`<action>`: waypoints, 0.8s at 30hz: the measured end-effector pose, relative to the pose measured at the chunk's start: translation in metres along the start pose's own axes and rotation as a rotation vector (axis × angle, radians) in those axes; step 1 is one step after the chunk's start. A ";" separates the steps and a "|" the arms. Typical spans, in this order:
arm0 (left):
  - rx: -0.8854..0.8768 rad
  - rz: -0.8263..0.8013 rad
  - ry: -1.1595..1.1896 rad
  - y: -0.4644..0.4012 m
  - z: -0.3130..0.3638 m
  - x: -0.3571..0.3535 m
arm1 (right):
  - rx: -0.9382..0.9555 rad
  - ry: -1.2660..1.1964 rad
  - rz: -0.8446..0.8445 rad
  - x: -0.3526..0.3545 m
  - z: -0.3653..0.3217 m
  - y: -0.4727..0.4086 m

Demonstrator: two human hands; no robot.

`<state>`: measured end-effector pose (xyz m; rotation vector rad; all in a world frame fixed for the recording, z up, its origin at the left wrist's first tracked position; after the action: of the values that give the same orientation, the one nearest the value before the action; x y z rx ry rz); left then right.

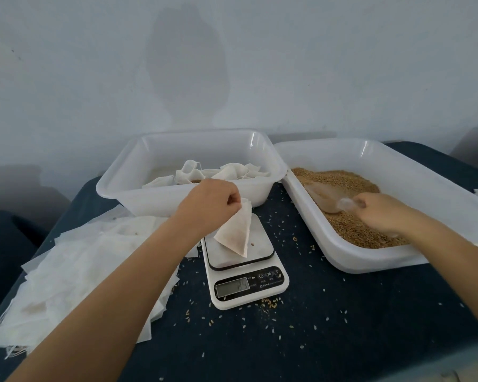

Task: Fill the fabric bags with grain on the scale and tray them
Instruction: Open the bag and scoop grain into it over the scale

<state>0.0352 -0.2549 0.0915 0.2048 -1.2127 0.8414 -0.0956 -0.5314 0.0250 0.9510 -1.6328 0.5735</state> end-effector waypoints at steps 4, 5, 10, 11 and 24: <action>-0.015 -0.040 -0.031 -0.013 0.006 -0.019 | -0.029 0.003 0.026 -0.006 0.006 -0.004; -0.027 -0.056 -0.042 -0.016 0.007 -0.025 | -0.032 0.018 0.028 -0.006 0.007 -0.004; -0.042 -0.057 -0.028 -0.020 0.003 -0.042 | -0.008 0.066 0.012 -0.008 0.003 -0.003; -0.036 -0.056 -0.009 -0.018 0.000 -0.043 | -0.011 0.052 0.021 -0.004 0.001 0.000; 0.197 0.326 0.352 0.066 -0.077 -0.028 | 0.663 -0.593 0.358 -0.009 -0.154 0.122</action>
<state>0.0453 -0.1794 0.0192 0.0136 -0.8422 1.2274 -0.1086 -0.3409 0.0722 1.4082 -2.2220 1.2131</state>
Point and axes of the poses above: each hand's wrist, its own y-axis away from the middle knuckle, its own x-axis out of the back of the hand, z = x × y, the point moved 10 cm from there along -y, towards the middle knuckle
